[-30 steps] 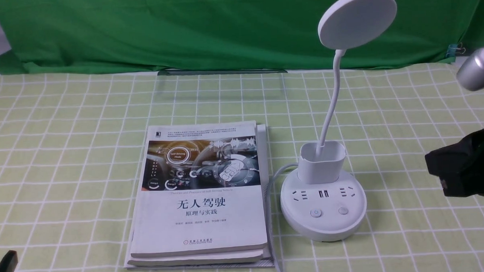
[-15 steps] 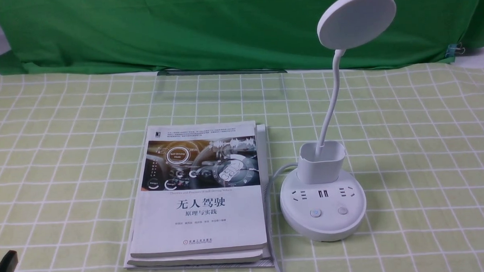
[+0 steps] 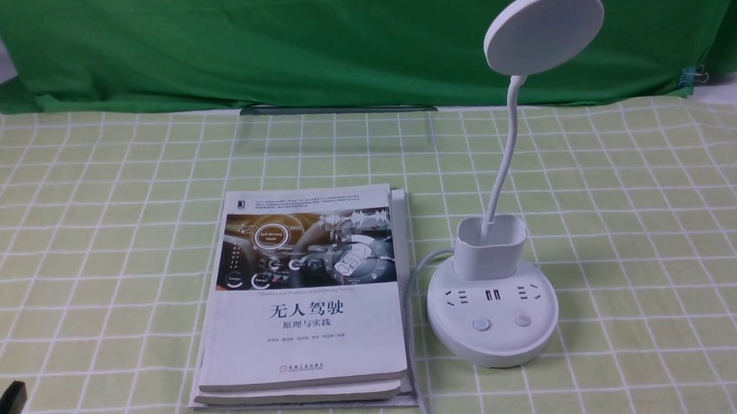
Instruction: Turn off the desk lamp on the green coffee tablecloth by hand.
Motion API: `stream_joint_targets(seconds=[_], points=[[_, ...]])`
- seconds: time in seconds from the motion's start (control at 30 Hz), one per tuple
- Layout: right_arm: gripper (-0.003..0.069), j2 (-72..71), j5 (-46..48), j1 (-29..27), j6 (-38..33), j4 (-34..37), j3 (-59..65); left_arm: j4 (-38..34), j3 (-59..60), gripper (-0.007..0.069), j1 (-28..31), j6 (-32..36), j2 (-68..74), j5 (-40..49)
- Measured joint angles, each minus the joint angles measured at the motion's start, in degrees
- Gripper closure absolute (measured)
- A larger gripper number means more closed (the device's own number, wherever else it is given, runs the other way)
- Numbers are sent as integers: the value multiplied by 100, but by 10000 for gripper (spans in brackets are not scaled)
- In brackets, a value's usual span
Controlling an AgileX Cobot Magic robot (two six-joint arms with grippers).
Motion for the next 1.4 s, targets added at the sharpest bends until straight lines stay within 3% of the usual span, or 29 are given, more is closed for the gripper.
stream_joint_targets(seconds=[1.4], points=[[529, -37, 70, 0, -74, 0, 0, 0, 0, 382, 0, 0, 0, 4]])
